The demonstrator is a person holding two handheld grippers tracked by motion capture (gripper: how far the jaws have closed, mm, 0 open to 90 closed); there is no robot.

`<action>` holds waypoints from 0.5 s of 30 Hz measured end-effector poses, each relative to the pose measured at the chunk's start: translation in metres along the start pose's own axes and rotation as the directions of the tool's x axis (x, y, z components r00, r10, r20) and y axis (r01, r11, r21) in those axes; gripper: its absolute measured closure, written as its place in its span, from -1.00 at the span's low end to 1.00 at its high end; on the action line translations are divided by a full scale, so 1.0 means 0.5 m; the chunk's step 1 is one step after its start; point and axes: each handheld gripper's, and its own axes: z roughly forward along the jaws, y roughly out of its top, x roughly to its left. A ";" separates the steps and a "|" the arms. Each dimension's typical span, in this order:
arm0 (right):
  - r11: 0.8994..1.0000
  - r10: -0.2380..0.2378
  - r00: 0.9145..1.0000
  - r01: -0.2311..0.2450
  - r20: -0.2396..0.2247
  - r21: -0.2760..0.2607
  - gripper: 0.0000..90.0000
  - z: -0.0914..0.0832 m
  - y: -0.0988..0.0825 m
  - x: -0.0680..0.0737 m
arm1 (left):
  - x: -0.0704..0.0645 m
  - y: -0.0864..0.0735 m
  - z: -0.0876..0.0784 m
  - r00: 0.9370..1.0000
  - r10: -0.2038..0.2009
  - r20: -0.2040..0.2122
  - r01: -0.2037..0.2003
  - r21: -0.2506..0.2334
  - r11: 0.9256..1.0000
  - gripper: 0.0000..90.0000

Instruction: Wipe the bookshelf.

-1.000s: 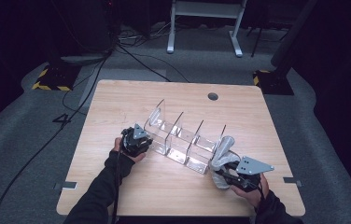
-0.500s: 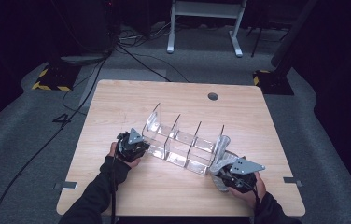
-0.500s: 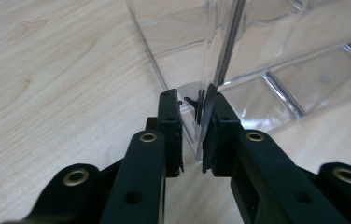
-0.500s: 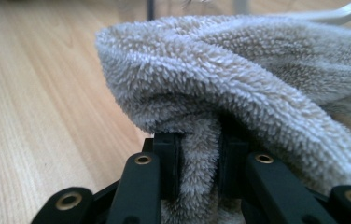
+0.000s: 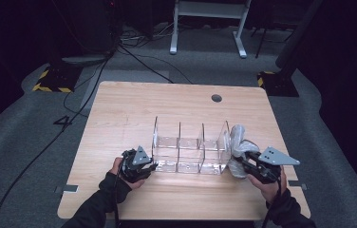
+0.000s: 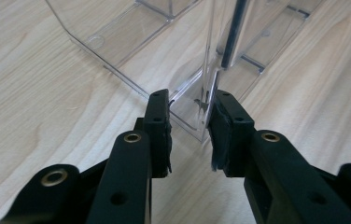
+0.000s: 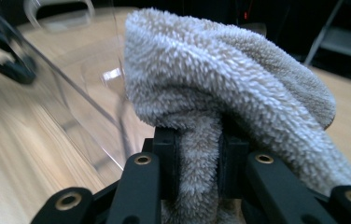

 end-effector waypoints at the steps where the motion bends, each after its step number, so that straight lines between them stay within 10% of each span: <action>1: 1.000 -0.002 1.000 0.002 -0.003 -0.016 0.65 -0.008 0.006 0.002 | -0.002 0.000 -0.001 1.000 -0.005 -0.001 0.005 0.001 1.000 0.58; 6: 0.997 -0.066 0.997 0.064 -0.034 -0.040 0.65 -0.036 0.024 0.029 | -0.009 -0.001 -0.001 1.000 0.008 0.006 -0.008 -0.003 1.000 0.60; 15: 1.000 -0.023 0.999 0.023 -0.048 0.001 0.64 -0.016 -0.037 0.035 | -0.009 -0.006 -0.001 1.000 0.010 0.020 -0.010 -0.009 1.000 0.65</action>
